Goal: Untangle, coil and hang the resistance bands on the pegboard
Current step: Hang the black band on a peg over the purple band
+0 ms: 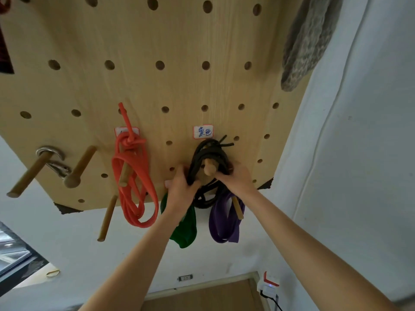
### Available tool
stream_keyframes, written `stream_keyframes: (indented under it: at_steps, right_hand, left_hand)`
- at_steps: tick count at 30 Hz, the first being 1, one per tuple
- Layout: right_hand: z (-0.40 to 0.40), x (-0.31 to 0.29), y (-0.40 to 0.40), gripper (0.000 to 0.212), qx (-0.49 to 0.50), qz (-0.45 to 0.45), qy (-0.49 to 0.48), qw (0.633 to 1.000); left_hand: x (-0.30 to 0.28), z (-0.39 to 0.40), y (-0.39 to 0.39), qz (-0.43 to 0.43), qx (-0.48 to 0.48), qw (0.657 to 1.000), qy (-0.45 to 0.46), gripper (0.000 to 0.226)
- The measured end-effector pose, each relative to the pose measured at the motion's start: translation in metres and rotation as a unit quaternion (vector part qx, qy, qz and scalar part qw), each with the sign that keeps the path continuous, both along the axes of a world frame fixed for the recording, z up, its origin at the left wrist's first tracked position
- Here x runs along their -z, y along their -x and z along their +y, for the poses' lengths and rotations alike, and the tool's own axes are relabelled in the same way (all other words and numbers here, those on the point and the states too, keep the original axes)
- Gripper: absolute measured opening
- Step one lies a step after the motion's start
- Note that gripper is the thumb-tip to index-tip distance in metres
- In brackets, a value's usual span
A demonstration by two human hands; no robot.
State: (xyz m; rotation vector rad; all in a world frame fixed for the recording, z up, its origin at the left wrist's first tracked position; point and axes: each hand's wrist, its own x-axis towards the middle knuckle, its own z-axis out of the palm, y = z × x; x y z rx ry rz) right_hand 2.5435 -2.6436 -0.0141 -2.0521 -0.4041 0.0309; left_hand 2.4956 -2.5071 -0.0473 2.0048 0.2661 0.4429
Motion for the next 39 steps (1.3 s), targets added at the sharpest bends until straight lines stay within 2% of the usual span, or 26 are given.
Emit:
stream_keyframes:
  at_steps: [3,5,6,8,10,12,14,18,21,23,25,27,30,32,35,39]
  right_hand:
    - [0.004,0.009,0.003,0.015,0.031,0.030,-0.091,0.995]
    - [0.005,0.001,0.001,0.019,0.021,0.038,-0.134,0.990]
    - [0.003,-0.005,0.000,0.025,0.002,0.045,-0.135,0.990]
    - [-0.008,-0.017,-0.004,0.037,-0.073,0.059,-0.077,0.993]
    - [-0.022,-0.027,-0.006,0.044,-0.135,0.083,-0.014,0.987]
    - [-0.031,-0.036,-0.007,0.056,-0.140,0.085,-0.013,0.986]
    - [-0.032,-0.044,-0.008,0.052,-0.137,0.020,0.002,0.990]
    - [-0.022,-0.056,-0.006,0.035,-0.120,-0.089,0.069,0.986]
    - [-0.013,-0.064,-0.003,0.028,-0.143,-0.174,0.135,0.965]
    - [-0.005,-0.067,-0.006,0.038,-0.142,-0.221,0.203,0.943]
    - [0.002,-0.064,-0.006,0.044,-0.111,-0.244,0.223,0.937]
    - [0.003,-0.058,-0.004,0.055,-0.092,-0.210,0.170,0.958]
    - [-0.012,-0.047,0.000,0.082,-0.121,-0.052,0.011,0.991]
    - [-0.025,-0.045,0.001,0.079,-0.110,0.011,-0.059,0.992]
    - [-0.028,-0.048,0.000,0.061,-0.097,-0.038,-0.059,0.993]
    - [-0.013,-0.052,0.003,0.060,-0.152,-0.082,-0.066,0.983]
  left_hand:
    - [0.006,-0.004,-0.001,-0.010,0.025,0.999,0.029,0.023]
    - [0.006,-0.003,-0.004,-0.007,0.041,0.998,0.052,0.020]
    - [0.006,-0.001,-0.004,-0.002,0.054,0.997,0.047,0.019]
    - [0.004,0.004,-0.003,0.013,0.085,0.996,-0.003,0.027]
    - [-0.002,0.009,0.000,0.027,0.096,0.993,-0.059,0.048]
    - [-0.015,0.016,0.004,0.012,0.069,0.993,-0.094,0.064]
    - [-0.033,0.021,0.009,-0.036,0.064,0.991,-0.113,0.071]
    - [-0.062,0.020,0.018,-0.133,0.146,0.971,-0.138,0.058]
    - [-0.063,0.018,0.019,-0.124,0.143,0.973,-0.130,0.048]
    - [-0.061,0.019,0.017,-0.121,0.103,0.980,-0.120,0.038]
    - [-0.060,0.021,0.013,-0.110,0.070,0.984,-0.120,0.033]
    - [-0.059,0.023,0.009,-0.099,0.085,0.983,-0.131,0.040]
    - [-0.062,0.027,0.010,-0.091,0.113,0.979,-0.141,0.054]
    - [-0.065,0.033,0.014,-0.097,0.128,0.977,-0.137,0.061]
    - [-0.073,0.035,0.016,-0.114,0.147,0.963,-0.197,0.063]
    - [-0.081,0.026,0.012,-0.150,0.163,0.943,-0.248,0.067]
